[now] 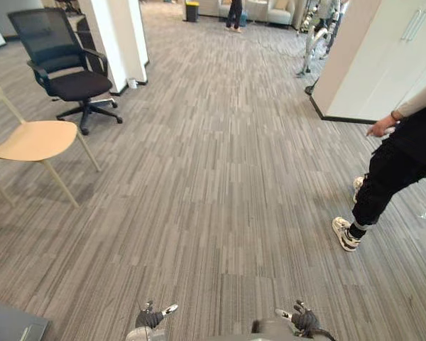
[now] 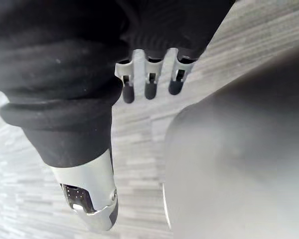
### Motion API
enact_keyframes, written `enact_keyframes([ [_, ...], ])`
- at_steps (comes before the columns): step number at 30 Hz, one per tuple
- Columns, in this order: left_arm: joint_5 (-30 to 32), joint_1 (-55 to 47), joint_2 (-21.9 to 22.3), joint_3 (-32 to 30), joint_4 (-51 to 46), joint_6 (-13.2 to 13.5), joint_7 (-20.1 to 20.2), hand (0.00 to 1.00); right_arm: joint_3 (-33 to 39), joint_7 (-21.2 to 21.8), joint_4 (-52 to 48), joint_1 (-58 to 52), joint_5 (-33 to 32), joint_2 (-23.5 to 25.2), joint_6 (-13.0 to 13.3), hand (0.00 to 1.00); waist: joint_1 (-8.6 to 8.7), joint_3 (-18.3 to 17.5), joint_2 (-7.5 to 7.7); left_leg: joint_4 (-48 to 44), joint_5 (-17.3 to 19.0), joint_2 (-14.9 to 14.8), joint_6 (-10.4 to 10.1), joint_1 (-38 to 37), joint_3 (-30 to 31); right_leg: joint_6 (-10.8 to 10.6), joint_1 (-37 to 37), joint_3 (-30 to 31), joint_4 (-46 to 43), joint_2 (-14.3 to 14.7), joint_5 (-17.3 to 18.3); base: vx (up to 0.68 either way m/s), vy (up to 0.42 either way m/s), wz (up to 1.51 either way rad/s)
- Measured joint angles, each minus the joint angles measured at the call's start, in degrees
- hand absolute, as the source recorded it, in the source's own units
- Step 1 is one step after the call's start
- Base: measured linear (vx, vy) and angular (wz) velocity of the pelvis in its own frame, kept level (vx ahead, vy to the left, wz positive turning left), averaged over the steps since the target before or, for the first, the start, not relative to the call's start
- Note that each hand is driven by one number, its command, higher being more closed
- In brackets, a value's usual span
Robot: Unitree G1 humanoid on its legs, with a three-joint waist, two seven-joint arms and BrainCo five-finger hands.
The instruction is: Organize washtable
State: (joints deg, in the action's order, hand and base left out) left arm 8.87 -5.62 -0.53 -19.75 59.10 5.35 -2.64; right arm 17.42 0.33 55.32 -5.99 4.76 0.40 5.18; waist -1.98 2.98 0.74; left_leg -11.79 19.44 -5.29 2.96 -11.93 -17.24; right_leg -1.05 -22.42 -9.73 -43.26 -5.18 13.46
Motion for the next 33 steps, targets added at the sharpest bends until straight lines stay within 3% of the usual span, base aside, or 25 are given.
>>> enact_keyframes([
  [3,0.84,0.07,0.76,-0.07,-0.01,0.10,0.02,0.00,-0.59,-0.09,0.12,-0.02,0.01,0.08,-0.05,0.00,0.21,-0.04,0.61,1.01,-0.09,-0.27,-0.25,-2.53,2.28,0.30,0.29,2.19,23.35,2.24,-7.48,0.43,-0.165,0.23],
  [4,0.92,-0.04,1.37,-0.14,0.06,0.08,0.00,0.00,-0.66,-0.08,0.10,0.06,-0.03,0.10,-0.10,0.00,0.95,-0.14,0.33,0.90,-0.13,-0.32,-0.57,-3.67,5.14,0.08,0.97,3.61,23.56,2.30,-13.94,0.61,-0.284,0.51],
  [7,1.00,0.32,2.83,-0.65,0.14,0.16,0.00,0.00,-0.69,0.01,0.81,0.76,0.23,-0.84,-0.15,0.00,0.88,-0.82,-1.22,-1.31,-3.09,-2.75,-5.36,-4.09,12.20,1.85,0.54,1.26,16.12,2.87,-8.42,0.48,-0.245,0.34],
  [9,0.91,0.21,4.31,-1.03,0.11,0.14,0.12,0.00,-0.44,-0.05,1.86,1.59,0.16,-1.12,-0.20,0.00,1.02,-1.54,-2.64,-5.48,-6.25,-4.92,-6.17,-2.77,17.29,3.83,2.00,-1.46,13.48,4.75,-3.51,0.55,-0.285,0.23],
  [10,0.90,0.31,4.37,-1.09,0.10,0.14,0.11,0.00,-0.42,-0.08,2.00,1.60,0.14,-1.09,-0.24,0.00,0.99,-1.52,-2.61,-6.43,-6.89,-5.12,-6.17,-2.49,17.79,4.11,2.55,-1.55,13.61,5.10,-3.17,0.48,-0.240,0.20],
  [11,0.80,0.50,4.27,-1.23,-0.10,0.19,0.19,0.00,-0.47,-0.08,2.29,1.48,0.03,-1.03,-0.29,0.00,1.16,-1.53,-2.58,-12.97,-10.01,-5.70,-6.77,0.17,20.80,4.62,5.11,-2.25,15.80,6.17,-2.48,0.45,-0.220,0.13],
  [12,0.76,0.63,4.06,-2.17,-0.29,0.21,0.18,0.00,-1.13,-0.13,2.27,1.09,-0.19,-1.02,-0.27,0.00,1.13,-1.51,-2.51,-22.86,-15.74,-5.62,-8.46,4.81,23.25,4.96,8.50,-2.40,19.44,7.20,-2.27,0.52,-0.255,0.13],
  [13,0.71,0.55,4.01,-2.81,-0.44,0.24,0.14,0.00,-1.99,-0.14,2.30,0.98,-0.24,-1.22,-0.27,0.00,1.00,-1.28,-2.10,-28.27,-15.84,-6.02,-8.96,7.53,23.86,5.04,10.26,-2.23,21.17,7.63,-2.26,0.46,-0.218,0.06],
  [14,0.68,0.26,3.53,-3.47,-0.79,0.23,0.04,0.00,-5.00,-0.40,3.03,2.04,-0.42,-1.85,-0.82,0.00,0.61,-1.31,-2.29,-37.88,-13.39,-6.93,-7.38,12.64,23.02,5.41,14.12,-2.37,24.06,8.47,-2.07,0.33,-0.143,0.02],
  [16,0.33,0.19,3.02,-3.09,-1.74,0.17,0.08,0.00,-9.34,-0.14,4.64,4.91,-0.77,-2.56,-1.84,0.00,-1.01,-0.75,-1.06,-44.50,-9.02,-7.38,-6.63,19.44,21.32,5.68,19.69,-1.67,28.13,9.46,-1.96,0.31,-0.106,-0.01],
  [18,0.68,0.21,3.15,-0.75,-3.31,0.47,-0.06,0.00,-6.88,-0.33,4.64,6.79,-1.98,-1.40,-1.09,0.00,-3.20,-0.85,-1.32,-39.87,-3.49,-4.92,-6.58,26.12,19.98,5.46,25.13,-1.33,31.97,9.45,-2.00,0.26,-0.035,-0.04],
  [20,0.71,0.30,3.21,0.11,-3.27,1.32,-0.08,0.00,-7.18,-0.48,3.82,7.91,-1.96,-0.66,-0.35,0.00,-3.55,-0.70,-2.01,-29.63,-2.66,-2.74,-6.63,29.70,17.96,4.61,28.20,-0.68,35.06,9.11,-1.80,0.25,0.068,-0.13],
  [21,0.67,0.36,3.28,0.11,-3.27,1.45,-0.07,0.00,-6.99,-0.49,3.90,7.87,-1.97,-0.29,-0.39,0.00,-3.35,-0.71,-2.09,-25.15,-2.89,-1.73,-6.70,30.59,17.95,4.11,28.82,-0.58,35.71,8.81,-1.49,0.39,0.205,-0.09],
  [22,0.00,0.48,3.44,0.06,-3.21,1.56,0.07,0.00,-6.81,-0.63,4.16,7.39,-1.98,0.20,-0.43,0.00,-3.52,-0.64,-1.98,-17.30,-6.00,-0.06,-5.96,31.71,18.48,3.21,29.79,0.06,36.05,7.89,-0.20,0.47,0.258,-0.19],
  [23,-0.35,0.36,3.20,0.11,-3.30,1.74,-0.02,0.00,-6.72,-0.70,4.40,6.27,-2.01,0.62,-0.64,0.00,-3.77,-1.16,-0.94,-13.74,-11.85,1.53,-5.10,30.76,18.03,2.03,30.98,1.07,36.28,6.35,0.75,0.50,0.269,-0.18],
  [25,-0.40,0.46,2.52,0.61,-3.23,1.45,0.00,0.00,-6.70,-1.18,4.45,5.67,-2.10,1.10,-0.65,0.00,-3.53,-2.10,-0.11,-13.29,-10.54,3.13,-2.47,29.67,15.55,0.60,30.81,2.58,36.05,3.98,0.77,0.44,0.187,-0.22],
  [27,-0.50,0.66,2.49,0.52,-3.23,1.33,-0.01,0.00,-6.64,-1.25,3.87,4.97,-2.09,1.20,-0.67,0.00,-3.97,-1.85,0.02,-14.04,-8.55,3.54,-1.19,28.16,13.76,0.10,29.01,4.74,30.51,2.70,1.06,0.43,0.219,-0.30],
  [29,-0.48,0.60,1.84,0.83,-2.51,0.99,0.04,0.00,-5.80,-1.10,3.30,2.81,-2.02,1.67,-0.58,0.00,-3.44,-1.78,0.39,-13.04,-6.47,4.69,0.51,23.54,12.32,-1.20,24.23,6.39,13.28,0.71,0.95,0.43,0.244,-0.05],
  [30,-0.41,0.61,1.71,1.37,-2.25,0.61,0.05,0.00,-5.33,-0.85,2.98,1.94,-1.92,1.66,-0.58,0.00,-3.45,-1.75,0.41,-12.04,-4.96,5.33,1.22,20.84,12.21,-4.00,21.04,7.08,3.79,-0.34,-0.94,0.32,0.150,0.02],
  [31,-0.44,0.58,1.41,1.57,-2.23,0.27,0.08,0.00,-4.96,-0.34,2.27,1.38,-1.93,1.78,-0.55,0.00,-3.38,-1.52,0.81,-11.58,-4.00,6.29,1.89,18.78,11.63,-4.96,18.01,8.08,-4.83,-1.74,-3.32,0.37,0.131,-0.07],
  [32,-0.38,0.55,1.23,1.34,-1.82,-0.04,0.10,0.00,-4.68,-0.04,2.26,0.99,-1.88,1.49,-0.42,0.00,-3.10,-1.50,1.13,-10.85,-2.45,7.18,3.02,15.36,11.24,-3.93,13.50,8.15,-14.85,-3.45,-3.88,0.36,0.106,-0.08],
  [33,-0.38,0.49,1.07,1.10,-1.59,-0.06,0.10,0.00,-4.27,0.01,2.19,0.86,-1.89,1.40,-0.40,0.00,-2.99,-1.49,1.08,-10.46,-2.01,7.18,3.16,13.98,11.24,-3.56,12.13,7.99,-17.27,-3.54,-3.60,0.40,0.095,-0.10],
])
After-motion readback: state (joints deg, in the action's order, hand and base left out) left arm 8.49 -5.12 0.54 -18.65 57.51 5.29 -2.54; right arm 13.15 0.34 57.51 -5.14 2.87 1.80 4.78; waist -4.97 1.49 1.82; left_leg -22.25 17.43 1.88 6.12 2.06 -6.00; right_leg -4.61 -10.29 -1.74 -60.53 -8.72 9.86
